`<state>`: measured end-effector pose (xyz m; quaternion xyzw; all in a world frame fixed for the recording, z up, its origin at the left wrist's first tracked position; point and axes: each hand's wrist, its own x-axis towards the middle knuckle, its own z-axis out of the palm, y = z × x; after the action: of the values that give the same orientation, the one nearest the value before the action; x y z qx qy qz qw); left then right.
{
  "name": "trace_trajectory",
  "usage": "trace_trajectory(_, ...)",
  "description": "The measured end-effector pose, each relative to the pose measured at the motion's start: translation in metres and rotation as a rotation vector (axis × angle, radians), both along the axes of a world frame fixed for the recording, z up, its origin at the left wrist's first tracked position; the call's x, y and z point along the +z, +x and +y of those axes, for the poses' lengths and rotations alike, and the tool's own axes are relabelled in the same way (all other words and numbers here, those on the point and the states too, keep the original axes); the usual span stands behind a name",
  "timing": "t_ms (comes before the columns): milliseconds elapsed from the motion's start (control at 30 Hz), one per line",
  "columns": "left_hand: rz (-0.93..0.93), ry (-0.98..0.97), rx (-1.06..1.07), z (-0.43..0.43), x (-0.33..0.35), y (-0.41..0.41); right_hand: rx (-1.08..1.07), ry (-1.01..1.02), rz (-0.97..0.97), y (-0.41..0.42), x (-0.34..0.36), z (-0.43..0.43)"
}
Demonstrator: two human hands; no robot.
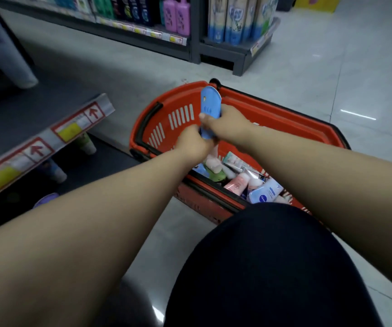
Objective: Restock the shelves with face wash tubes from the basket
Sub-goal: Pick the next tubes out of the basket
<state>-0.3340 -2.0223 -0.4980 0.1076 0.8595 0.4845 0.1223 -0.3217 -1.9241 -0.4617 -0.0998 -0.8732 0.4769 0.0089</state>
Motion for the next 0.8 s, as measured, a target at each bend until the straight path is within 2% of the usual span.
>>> trace_trajectory(100,0.122,0.067,0.095,-0.034,0.019,0.009,0.078,-0.014,0.021,0.002,0.026,-0.033)
trace_trajectory(233,0.222,0.054,0.209,-0.085,0.022,0.020,0.227,0.104,0.046,0.003,0.037,-0.081)
trace_trajectory(367,0.129,0.057,0.286,-0.129,0.012,0.037,0.373,0.288,0.035,-0.001,0.024,-0.127)
trace_trajectory(500,0.083,0.106,0.405,-0.156,-0.001,0.044,0.377,0.483,0.082,-0.012,0.009,-0.161)
trace_trajectory(700,0.045,0.139,0.617,-0.185,-0.027,0.040,0.353,0.389,0.085,-0.021,-0.023,-0.200)
trace_trajectory(800,-0.083,0.148,0.696,-0.199,-0.045,0.035,0.361,0.330,-0.010,-0.025,-0.050,-0.222)
